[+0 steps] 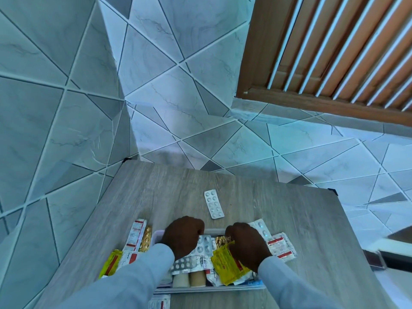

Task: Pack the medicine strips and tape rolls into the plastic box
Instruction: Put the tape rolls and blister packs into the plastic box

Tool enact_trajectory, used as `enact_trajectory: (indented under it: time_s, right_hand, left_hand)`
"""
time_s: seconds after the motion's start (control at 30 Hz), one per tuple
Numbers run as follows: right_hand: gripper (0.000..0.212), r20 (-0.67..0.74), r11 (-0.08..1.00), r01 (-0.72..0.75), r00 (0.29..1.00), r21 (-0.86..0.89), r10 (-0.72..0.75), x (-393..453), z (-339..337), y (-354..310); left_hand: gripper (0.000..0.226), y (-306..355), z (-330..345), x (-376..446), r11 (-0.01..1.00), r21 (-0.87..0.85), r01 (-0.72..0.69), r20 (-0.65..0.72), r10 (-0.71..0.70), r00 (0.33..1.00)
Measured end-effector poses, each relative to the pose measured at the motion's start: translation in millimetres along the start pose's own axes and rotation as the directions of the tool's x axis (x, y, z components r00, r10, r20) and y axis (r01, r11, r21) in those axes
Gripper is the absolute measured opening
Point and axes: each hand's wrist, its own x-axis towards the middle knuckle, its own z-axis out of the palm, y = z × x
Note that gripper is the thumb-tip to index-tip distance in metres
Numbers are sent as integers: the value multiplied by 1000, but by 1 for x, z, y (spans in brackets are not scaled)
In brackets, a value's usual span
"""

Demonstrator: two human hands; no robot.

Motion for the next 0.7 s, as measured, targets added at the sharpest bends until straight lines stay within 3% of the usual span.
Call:
enact_trajectory:
  time_s: [0.13, 0.27, 0.4, 0.47, 0.57, 0.63, 0.7]
  right_hand:
    - [24, -104, 980, -41, 993, 195, 63, 11, -4, 6]
    - [17, -156, 926, -98, 974, 365, 165, 40, -16, 9]
    - [23, -74, 888, -214, 961, 408, 266, 80, -13, 13]
    - [34, -13, 868, -266, 954, 418, 298, 100, -5, 14]
    - [59, 78, 849, -355, 932, 391, 354, 122, 6, 12]
    - [68, 108, 847, -397, 917, 354, 385, 133, 12, 7]
    - [68, 123, 848, -419, 908, 324, 401, 143, 19, 1]
  left_hand:
    - [21, -3, 5, 0, 985, 163, -55, -25, 60, 998]
    - [17, -15, -7, 7, 997, -56, 57, -102, -63, 993]
    - [23, -36, -23, 17, 941, -276, 196, -83, -226, 971]
    - [25, -59, -29, 21, 888, -363, 282, -120, -345, 931]
    - [47, -109, -32, 14, 800, -297, 522, -115, -572, 812]
    - [68, -138, -27, 3, 694, -205, 690, -34, -710, 704]
    - [82, -153, -18, -9, 636, -146, 758, 64, -759, 648]
